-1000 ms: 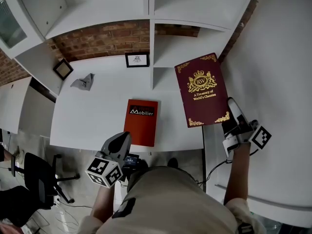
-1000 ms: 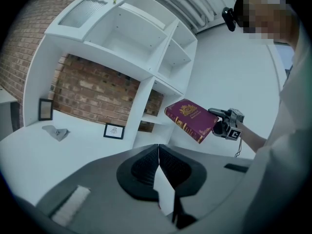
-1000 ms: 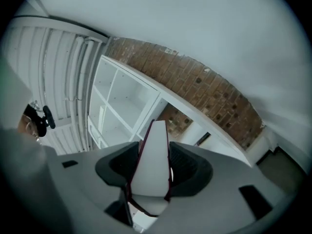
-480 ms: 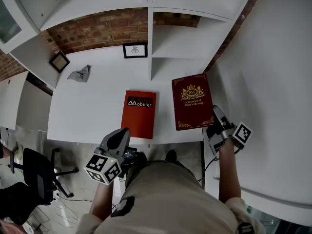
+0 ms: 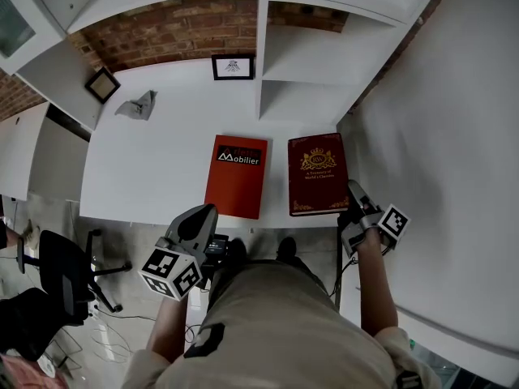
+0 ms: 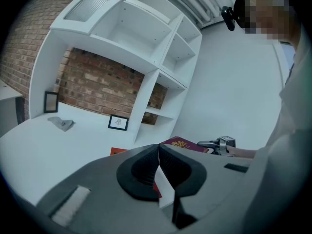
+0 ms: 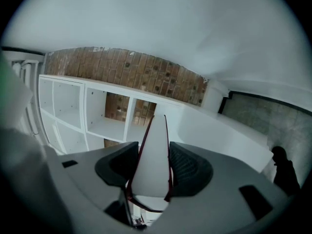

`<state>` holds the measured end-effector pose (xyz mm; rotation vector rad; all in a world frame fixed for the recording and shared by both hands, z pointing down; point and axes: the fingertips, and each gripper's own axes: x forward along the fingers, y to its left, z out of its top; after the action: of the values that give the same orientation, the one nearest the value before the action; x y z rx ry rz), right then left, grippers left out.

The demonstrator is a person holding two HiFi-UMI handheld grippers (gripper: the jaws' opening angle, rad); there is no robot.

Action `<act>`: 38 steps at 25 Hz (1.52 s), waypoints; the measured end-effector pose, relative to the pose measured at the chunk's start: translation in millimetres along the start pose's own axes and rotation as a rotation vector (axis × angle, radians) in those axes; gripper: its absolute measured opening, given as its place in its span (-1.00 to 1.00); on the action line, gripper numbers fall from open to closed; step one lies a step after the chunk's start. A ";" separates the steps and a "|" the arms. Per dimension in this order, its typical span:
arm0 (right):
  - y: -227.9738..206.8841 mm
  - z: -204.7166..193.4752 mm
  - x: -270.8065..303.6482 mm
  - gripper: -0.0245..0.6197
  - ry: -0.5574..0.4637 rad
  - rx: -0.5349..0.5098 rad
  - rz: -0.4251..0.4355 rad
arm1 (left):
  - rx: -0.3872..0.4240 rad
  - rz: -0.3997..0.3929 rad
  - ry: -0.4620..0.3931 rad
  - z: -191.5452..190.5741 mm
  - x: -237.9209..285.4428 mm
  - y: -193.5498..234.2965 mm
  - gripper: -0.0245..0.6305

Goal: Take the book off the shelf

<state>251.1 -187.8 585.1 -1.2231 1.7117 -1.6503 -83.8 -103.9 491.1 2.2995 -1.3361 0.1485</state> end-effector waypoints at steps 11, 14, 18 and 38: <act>-32.3 -19.0 17.8 -0.34 0.008 0.034 -0.051 | -0.017 0.035 0.016 -6.6 0.7 15.9 -0.91; -41.0 -26.2 21.6 -0.34 0.002 0.054 -0.061 | -0.026 0.039 0.014 -7.4 1.1 17.2 -0.91; -47.3 -36.4 29.0 -0.34 0.003 0.065 -0.055 | -0.034 0.045 0.012 -7.0 0.9 21.1 -0.91; -77.4 -103.4 38.0 -0.32 0.510 -0.122 -0.006 | -0.042 0.012 0.053 -15.8 8.8 23.3 -0.91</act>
<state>168.5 -154.4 686.1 -0.9027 2.1309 -2.0100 -96.7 -113.3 515.9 2.2378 -1.3147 0.1829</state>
